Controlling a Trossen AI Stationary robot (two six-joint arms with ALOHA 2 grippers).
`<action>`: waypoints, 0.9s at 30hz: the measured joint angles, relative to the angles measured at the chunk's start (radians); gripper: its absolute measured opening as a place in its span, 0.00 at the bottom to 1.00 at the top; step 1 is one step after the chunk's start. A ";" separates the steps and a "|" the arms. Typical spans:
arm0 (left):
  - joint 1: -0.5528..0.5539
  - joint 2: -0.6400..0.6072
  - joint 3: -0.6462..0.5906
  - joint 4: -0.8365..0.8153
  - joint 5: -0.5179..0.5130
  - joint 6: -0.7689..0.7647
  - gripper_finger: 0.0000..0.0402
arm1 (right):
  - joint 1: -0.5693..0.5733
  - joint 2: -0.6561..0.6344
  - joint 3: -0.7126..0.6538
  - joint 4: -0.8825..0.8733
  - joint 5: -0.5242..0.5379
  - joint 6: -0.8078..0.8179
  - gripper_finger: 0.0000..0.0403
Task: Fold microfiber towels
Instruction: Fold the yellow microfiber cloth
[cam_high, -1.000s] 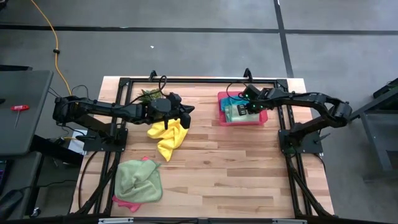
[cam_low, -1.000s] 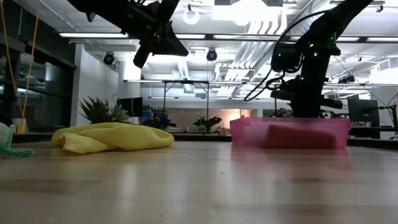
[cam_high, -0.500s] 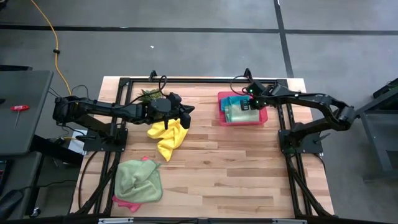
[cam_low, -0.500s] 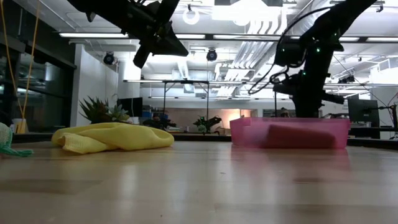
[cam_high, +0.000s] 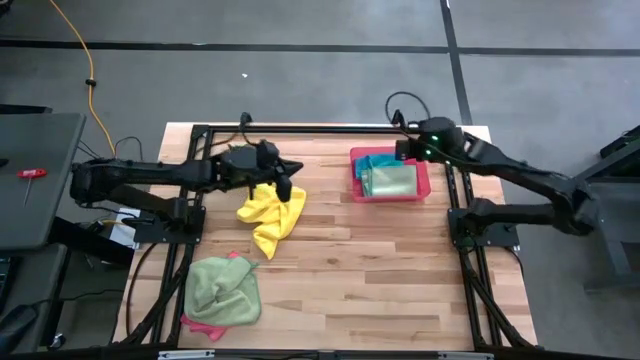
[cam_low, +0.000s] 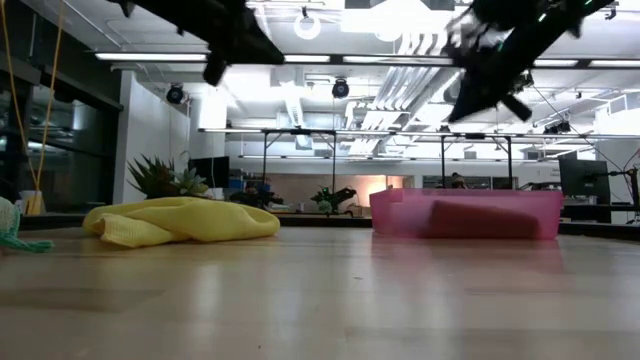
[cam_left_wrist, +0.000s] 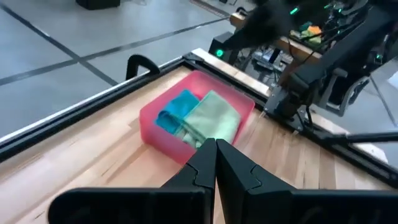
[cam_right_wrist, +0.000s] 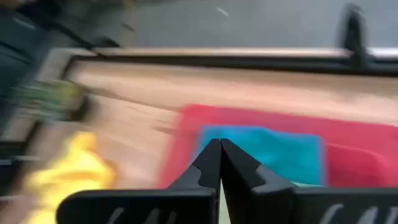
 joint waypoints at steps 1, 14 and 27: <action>0.000 -0.028 0.000 -0.036 0.000 0.007 0.00 | 0.022 -0.033 -0.003 0.007 0.001 0.013 0.00; -0.232 -0.126 -0.005 -0.540 0.277 -0.010 0.20 | 0.226 -0.123 -0.020 -0.039 0.127 0.074 0.00; -0.704 0.256 -0.011 -0.541 -0.085 0.317 0.46 | 0.253 -0.034 -0.021 -0.055 0.127 0.089 0.00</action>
